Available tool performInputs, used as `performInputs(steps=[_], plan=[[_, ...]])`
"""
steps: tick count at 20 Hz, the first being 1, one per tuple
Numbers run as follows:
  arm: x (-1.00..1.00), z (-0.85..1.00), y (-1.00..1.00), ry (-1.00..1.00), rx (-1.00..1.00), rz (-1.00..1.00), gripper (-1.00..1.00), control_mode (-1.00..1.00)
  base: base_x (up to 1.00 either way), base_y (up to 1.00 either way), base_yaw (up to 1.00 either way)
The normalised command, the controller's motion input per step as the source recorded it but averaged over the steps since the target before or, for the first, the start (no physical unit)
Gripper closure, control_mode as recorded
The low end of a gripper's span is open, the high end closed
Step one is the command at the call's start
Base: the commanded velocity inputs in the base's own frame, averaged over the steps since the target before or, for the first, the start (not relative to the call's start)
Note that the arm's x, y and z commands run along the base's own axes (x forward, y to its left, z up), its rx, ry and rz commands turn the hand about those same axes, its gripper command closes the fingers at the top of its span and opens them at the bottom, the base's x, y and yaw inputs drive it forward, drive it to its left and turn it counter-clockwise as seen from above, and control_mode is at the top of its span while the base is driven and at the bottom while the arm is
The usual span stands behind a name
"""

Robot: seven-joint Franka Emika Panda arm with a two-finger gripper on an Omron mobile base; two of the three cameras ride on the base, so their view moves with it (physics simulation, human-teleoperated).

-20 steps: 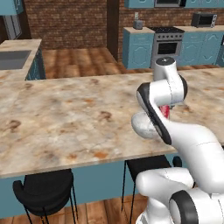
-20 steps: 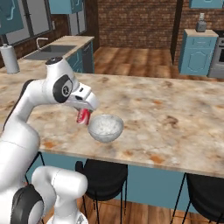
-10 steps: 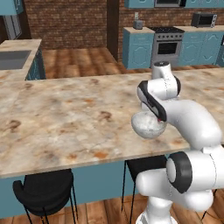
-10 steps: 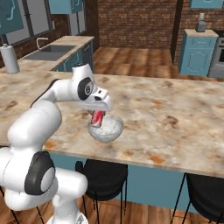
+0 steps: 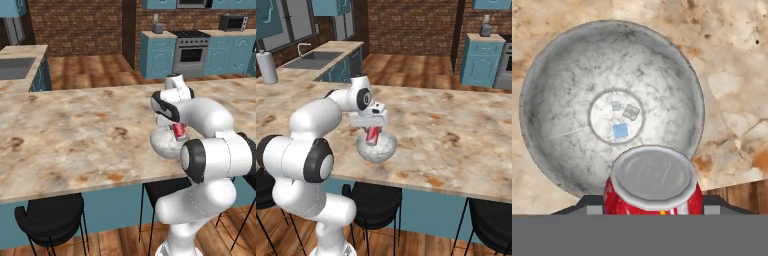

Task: Open the fridge, grab two sodas, and place both sodas inside the bowl with ice on the dining counter.

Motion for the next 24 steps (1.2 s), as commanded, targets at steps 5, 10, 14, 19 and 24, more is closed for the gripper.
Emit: performInputs(steps=[5, 10, 14, 19, 24], plan=[[0.38, -0.38, 0.00, 0.10, 0.00, 0.04, 1.00, -1.00, 0.00, 0.00, 0.00], [0.25, -0.41, 0.00, 0.05, 0.00, 0.03, 1.00, -1.00, 0.00, 0.00, 0.00], [0.18, -0.37, 0.00, 0.00, 0.01, 0.02, 1.00, -1.00, 0.00, 0.00, 0.00], [0.21, -0.28, -0.01, 0.00, 0.03, 0.02, 1.00, -1.00, 0.00, 0.00, 0.00], [0.15, -0.22, -0.02, 0.00, 0.04, 0.01, 1.00, -1.00, 0.00, 0.00, 0.00]])
